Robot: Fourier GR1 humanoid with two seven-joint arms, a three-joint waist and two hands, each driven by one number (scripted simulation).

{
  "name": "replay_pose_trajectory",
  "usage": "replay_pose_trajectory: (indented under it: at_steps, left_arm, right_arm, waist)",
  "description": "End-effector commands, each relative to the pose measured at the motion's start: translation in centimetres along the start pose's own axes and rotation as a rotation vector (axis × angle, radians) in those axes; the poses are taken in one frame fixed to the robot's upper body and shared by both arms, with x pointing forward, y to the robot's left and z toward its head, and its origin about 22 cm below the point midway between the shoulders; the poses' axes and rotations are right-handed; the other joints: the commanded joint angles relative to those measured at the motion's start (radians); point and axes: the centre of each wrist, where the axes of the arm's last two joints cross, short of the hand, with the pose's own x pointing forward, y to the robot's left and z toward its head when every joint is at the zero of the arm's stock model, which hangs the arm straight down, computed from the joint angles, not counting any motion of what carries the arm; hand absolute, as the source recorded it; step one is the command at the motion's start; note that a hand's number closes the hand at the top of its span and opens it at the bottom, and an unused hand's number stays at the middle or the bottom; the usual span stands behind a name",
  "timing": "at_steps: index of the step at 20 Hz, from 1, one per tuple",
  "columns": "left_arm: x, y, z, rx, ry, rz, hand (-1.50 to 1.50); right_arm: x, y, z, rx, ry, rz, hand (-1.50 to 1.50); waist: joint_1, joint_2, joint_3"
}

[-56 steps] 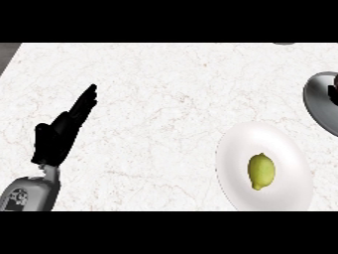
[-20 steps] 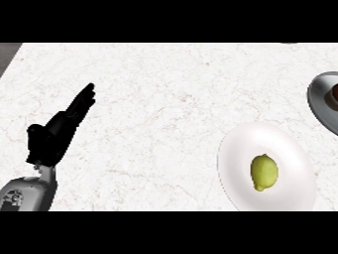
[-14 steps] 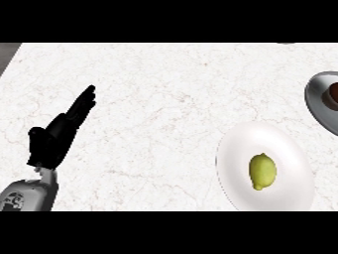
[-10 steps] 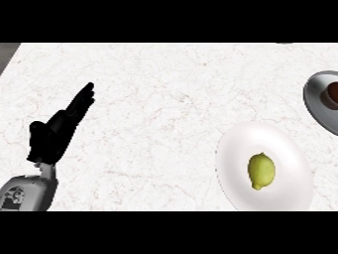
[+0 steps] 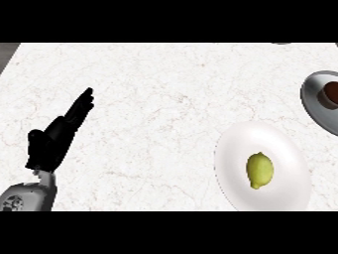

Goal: Pick the cupcake from the plate and place it in the pan

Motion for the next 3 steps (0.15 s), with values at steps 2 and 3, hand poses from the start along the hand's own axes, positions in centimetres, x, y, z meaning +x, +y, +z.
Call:
replay_pose_trajectory:
  at_steps: [2,3]
  left_arm:
    - [2.4,0.5,-0.8,0.009,-0.001,-0.008,0.0]
    - [0.6,0.5,-0.1,-0.001,-0.008,-0.006,0.0]
  right_arm:
    - [-0.8,-0.9,1.8,0.01,-0.032,0.004,-1.5]
    - [-1.3,-0.3,2.4,-0.019,-0.016,0.02,-1.5]
  waist:
    - [-0.009,-0.004,-0.002]
    - [-0.007,-0.003,-0.001]
